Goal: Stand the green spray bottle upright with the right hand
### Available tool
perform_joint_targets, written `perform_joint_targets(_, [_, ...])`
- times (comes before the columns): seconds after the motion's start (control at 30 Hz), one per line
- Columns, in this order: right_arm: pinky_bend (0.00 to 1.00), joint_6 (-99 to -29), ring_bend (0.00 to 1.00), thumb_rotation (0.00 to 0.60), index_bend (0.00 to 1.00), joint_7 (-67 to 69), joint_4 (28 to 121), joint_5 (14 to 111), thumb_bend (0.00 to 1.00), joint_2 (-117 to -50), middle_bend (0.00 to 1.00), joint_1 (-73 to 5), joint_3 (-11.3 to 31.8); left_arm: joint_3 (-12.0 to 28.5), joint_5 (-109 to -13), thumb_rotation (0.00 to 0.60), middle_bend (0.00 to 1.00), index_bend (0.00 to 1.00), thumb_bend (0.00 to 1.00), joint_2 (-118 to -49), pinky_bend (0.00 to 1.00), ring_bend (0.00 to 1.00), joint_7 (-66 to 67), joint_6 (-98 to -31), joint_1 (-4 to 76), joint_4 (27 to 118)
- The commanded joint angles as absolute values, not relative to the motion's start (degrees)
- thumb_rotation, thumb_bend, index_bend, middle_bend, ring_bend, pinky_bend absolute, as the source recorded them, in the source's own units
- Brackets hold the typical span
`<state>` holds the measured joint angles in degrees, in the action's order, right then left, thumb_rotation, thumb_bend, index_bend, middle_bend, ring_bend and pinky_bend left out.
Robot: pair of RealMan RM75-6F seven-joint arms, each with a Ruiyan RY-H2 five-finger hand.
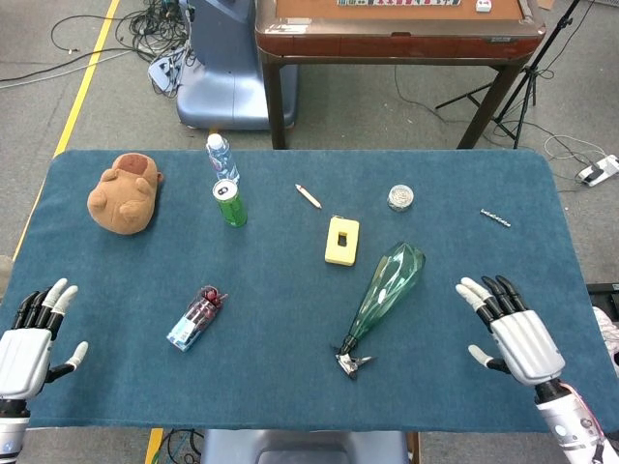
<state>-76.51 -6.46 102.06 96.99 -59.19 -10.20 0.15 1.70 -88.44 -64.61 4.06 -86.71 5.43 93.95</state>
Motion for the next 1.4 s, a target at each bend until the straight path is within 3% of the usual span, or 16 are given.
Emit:
perform_joint_targets(0.03, [0.0,-69.3,0.0,0.6,0.13,-9.4,103.3,99.6,0.19,-58.1,0.13,-15.8,0.5,1.6,-88.5,0.6,0.0,0.0,0.33,-64.5,0.0,0.0,4.0,-86.9,5.2,94.0])
perform_joint_targets(0.27, [0.0,-57.8,0.0,0.6,0.18,-13.2,101.6,99.6,0.19,-61.5,0.14,-24.8,2.4,1.4,-88.0,0.6,0.0,0.0,0.33,-64.1,0.0,0.0,3.0,-88.0,4.1,93.6])
perform_joint_targets(0.57, [0.0,-50.1,0.0,0.6,0.18,-18.8,95.7,98.7,0.19,-69.1,0.15,-31.9,3.7,1.2,-87.6,0.6,0.0,0.0,0.33,-63.7,0.0,0.0,2.3,-88.5,3.3,93.0])
perform_joint_targets(1.03, [0.0,-46.4,0.0,0.6,0.23,-20.1,87.3,98.0,0.19,-78.4,0.18,-37.2,2.0,1.3,-87.2,0.6,0.0,0.0,0.33,-64.0,0.0,0.0,1.8,-88.1,3.1,92.4])
perform_joint_targets(1.4, [0.0,-47.7,0.05,0.6,0.29,-21.0,81.1,98.5,0.24,-82.7,0.22,-38.6,0.1,1.4,-87.0,0.6,0.0,0.0,0.33,-64.3,0.0,0.0,1.3,-87.7,3.1,91.6])
